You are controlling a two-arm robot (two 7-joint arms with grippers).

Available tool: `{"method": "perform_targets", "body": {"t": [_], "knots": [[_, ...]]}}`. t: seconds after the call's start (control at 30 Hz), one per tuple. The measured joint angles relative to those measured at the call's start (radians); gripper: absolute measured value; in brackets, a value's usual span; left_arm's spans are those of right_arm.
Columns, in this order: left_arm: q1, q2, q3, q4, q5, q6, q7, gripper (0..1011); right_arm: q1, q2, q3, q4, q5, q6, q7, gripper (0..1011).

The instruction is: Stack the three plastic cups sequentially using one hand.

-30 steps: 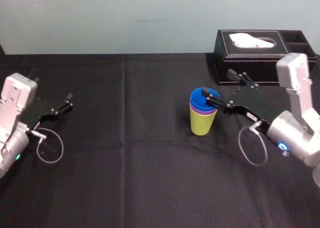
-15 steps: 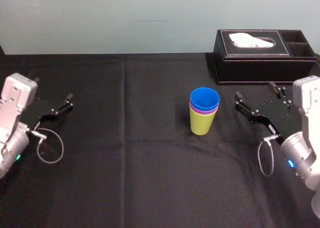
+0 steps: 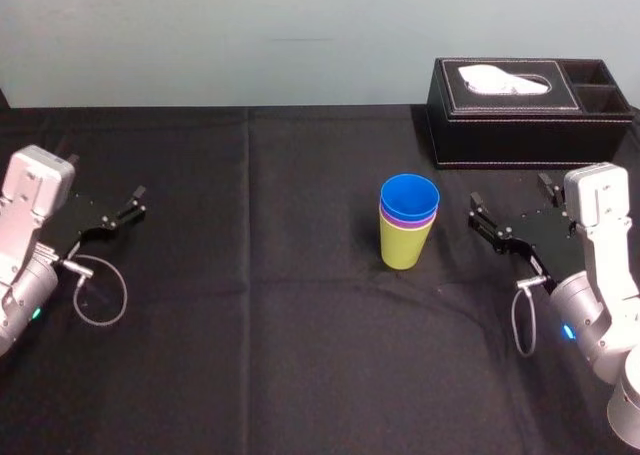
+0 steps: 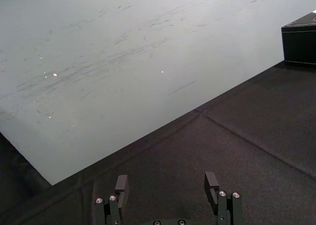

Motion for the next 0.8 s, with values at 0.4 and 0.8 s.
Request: {"method": "perform_targets", "body": {"t": [0.4, 0.8], "knots": [[0.000, 0.000, 0.000, 0.000, 0.000, 0.000, 0.000, 1012, -0.001, 0.001, 0.000, -0.001, 0.000, 0.000, -0.002, 1003], [0.000, 0.000, 0.000, 0.000, 0.000, 0.000, 0.000, 1011, -0.002, 0.002, 0.000, -0.002, 0.000, -0.001, -0.004, 1003]]}}
